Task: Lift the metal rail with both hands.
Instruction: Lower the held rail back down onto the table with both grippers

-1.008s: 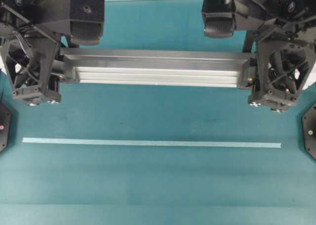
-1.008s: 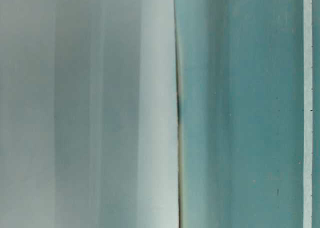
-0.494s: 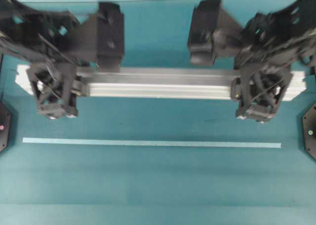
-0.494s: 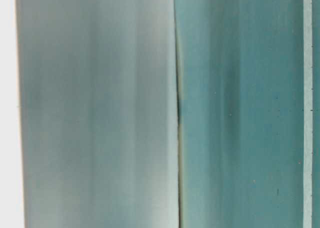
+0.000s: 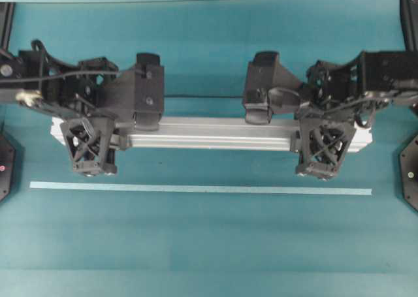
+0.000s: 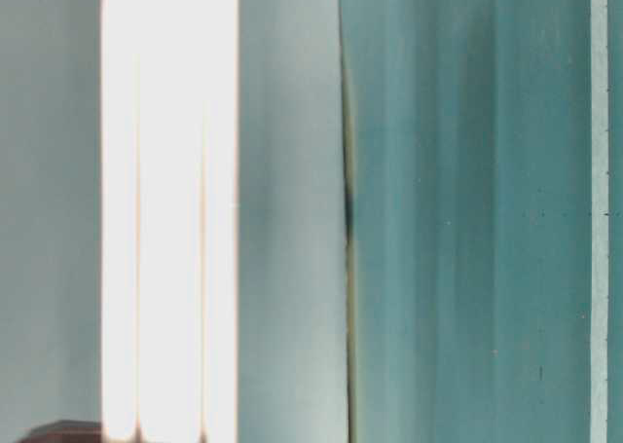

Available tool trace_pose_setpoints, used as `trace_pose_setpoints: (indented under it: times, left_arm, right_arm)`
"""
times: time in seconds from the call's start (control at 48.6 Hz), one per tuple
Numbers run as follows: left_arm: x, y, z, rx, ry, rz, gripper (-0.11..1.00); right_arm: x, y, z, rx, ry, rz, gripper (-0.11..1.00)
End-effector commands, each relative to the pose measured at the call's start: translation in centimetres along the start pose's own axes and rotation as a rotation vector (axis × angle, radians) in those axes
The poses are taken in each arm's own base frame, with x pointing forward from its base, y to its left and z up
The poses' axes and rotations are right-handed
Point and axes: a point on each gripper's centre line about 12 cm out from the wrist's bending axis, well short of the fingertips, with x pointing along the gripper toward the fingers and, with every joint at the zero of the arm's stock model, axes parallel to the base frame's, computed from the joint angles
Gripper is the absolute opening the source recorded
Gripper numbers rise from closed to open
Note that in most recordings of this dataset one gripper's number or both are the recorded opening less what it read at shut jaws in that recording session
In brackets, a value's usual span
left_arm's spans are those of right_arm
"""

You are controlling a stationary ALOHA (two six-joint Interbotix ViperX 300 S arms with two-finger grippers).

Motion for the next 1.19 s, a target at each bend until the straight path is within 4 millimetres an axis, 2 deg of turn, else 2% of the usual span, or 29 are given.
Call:
trace_pose_setpoints:
  times: [0.0, 0.165, 0.432, 0.864, 1.173]
  left_arm:
    - [-0.2, -0.3, -0.4, 0.007, -0.043, -0.004, 0.36]
    - [2.1, -0.3, -1.4, 0.001, -0.059, -0.005, 0.36]
    - [5.2, -0.6, -2.3, 0.008, -0.054, -0.01, 0.36]
    - [10.0, -1.8, -2.8, 0.039, -0.009, -0.023, 0.36]
    - [12.0, -2.2, -3.1, 0.042, -0.015, -0.027, 0.36]
  right_arm:
    - [1.2, -0.5, -0.5, 0.019, 0.004, -0.007, 0.39]
    - [3.5, -0.5, -0.8, 0.018, -0.005, -0.006, 0.39]
    - [5.9, -0.2, -0.5, 0.005, -0.022, -0.003, 0.39]
    - [9.8, 0.9, -0.3, -0.024, -0.006, 0.001, 0.39]
    - [11.5, 1.5, -0.6, -0.034, -0.003, 0.005, 0.39]
